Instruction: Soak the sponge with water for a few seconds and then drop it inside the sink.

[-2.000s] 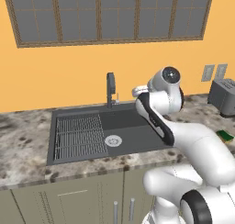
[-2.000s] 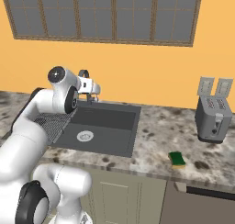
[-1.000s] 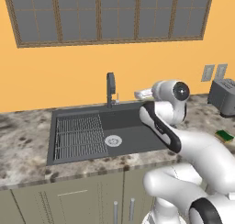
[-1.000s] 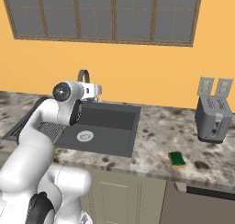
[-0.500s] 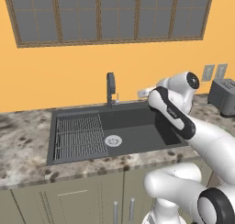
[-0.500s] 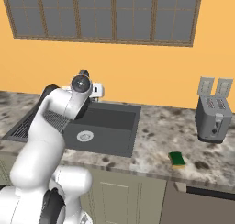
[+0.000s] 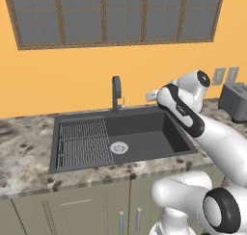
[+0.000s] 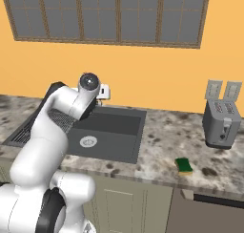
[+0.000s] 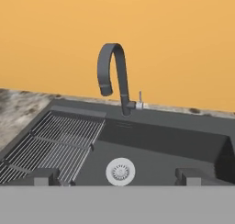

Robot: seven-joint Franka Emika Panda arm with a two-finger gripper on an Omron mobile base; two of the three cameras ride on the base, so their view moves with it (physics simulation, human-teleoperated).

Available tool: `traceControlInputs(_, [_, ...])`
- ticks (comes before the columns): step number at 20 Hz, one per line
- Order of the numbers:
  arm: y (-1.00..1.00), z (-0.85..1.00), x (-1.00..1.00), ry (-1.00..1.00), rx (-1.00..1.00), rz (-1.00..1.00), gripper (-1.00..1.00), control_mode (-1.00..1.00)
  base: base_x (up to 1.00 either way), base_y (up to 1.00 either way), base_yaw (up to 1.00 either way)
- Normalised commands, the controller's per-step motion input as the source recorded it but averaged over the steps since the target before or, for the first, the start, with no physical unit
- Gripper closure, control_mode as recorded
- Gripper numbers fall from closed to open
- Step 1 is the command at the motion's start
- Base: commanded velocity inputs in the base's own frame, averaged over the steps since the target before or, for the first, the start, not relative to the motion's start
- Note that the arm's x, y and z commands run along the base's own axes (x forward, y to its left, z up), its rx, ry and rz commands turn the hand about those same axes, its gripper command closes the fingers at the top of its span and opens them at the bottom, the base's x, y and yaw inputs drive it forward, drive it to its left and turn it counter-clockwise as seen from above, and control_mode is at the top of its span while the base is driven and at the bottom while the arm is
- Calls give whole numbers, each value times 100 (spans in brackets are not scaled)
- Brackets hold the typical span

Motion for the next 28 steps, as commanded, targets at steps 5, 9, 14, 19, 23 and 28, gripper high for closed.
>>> traceControlInputs(5, [0,-11,23,3,0,0,-100,-100,0,0,0])
traceControlInputs(9, [0,-1,25,4,0,0,-100,-100,0,0,0])
traceControlInputs(14, [0,-17,19,2,2,2,-100,-100,0,0,0])
traceControlInputs(19, [0,-42,2,0,3,2,-100,-100,0,0,0])
traceControlInputs(23, [0,-21,10,0,0,0,-100,-100,0,0,0])
traceControlInputs(28, [0,-8,19,0,0,0,-100,-100,0,0,0])
